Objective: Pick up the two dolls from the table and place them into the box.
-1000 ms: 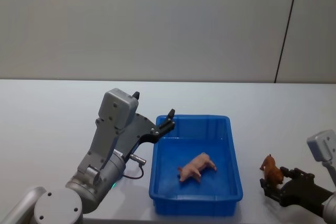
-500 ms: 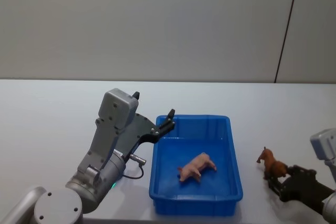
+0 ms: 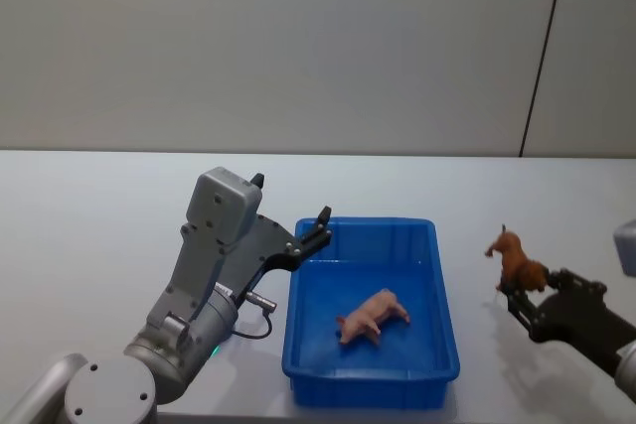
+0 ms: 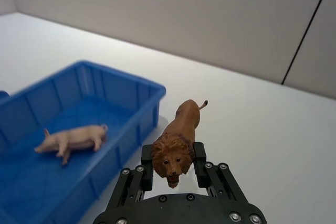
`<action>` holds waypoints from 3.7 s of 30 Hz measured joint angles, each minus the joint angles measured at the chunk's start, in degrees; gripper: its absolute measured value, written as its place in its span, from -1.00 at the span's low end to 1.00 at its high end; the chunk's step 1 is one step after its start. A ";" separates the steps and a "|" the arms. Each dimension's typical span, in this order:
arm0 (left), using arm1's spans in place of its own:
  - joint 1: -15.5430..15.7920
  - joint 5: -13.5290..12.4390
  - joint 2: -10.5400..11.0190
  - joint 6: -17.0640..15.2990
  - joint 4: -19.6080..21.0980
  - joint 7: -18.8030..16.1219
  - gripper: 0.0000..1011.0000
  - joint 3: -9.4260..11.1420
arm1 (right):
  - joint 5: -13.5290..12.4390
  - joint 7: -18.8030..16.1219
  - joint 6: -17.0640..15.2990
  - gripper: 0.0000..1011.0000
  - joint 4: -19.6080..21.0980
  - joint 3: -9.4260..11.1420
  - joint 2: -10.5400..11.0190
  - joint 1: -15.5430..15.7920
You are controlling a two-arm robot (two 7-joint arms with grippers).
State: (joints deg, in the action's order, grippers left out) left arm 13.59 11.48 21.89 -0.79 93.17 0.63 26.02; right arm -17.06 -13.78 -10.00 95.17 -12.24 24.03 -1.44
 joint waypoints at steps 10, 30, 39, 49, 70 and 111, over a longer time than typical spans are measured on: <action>0.00 0.00 0.00 0.00 0.00 0.00 0.98 0.00 | -1.56 -3.44 -0.68 -0.14 3.67 -0.04 -0.50 -1.71; 0.00 0.00 0.00 0.00 0.00 0.00 0.98 0.00 | 2.12 -8.75 -11.92 -0.12 5.36 -4.02 -4.42 -6.20; 0.00 0.00 0.00 0.00 0.00 0.00 0.98 0.00 | 3.73 -8.72 -13.66 0.36 4.43 -5.16 -5.33 -6.77; 0.00 0.00 0.00 0.00 0.00 0.00 0.98 0.00 | 2.93 -7.70 -11.62 0.94 3.72 -4.53 -4.61 -6.62; -0.01 -0.01 0.00 0.00 0.00 0.00 0.98 -0.01 | -1.59 -9.71 -5.47 0.98 -0.97 -0.05 -0.01 -7.01; -9.68 8.67 9.23 -10.53 6.26 -3.85 0.98 -4.02 | -2.67 -11.00 -3.52 0.98 -3.19 1.34 1.48 -7.45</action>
State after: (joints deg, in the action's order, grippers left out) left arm 3.91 20.15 31.12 -11.33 99.43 -3.23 22.00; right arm -19.72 -24.78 -13.52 91.98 -10.90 25.51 -8.89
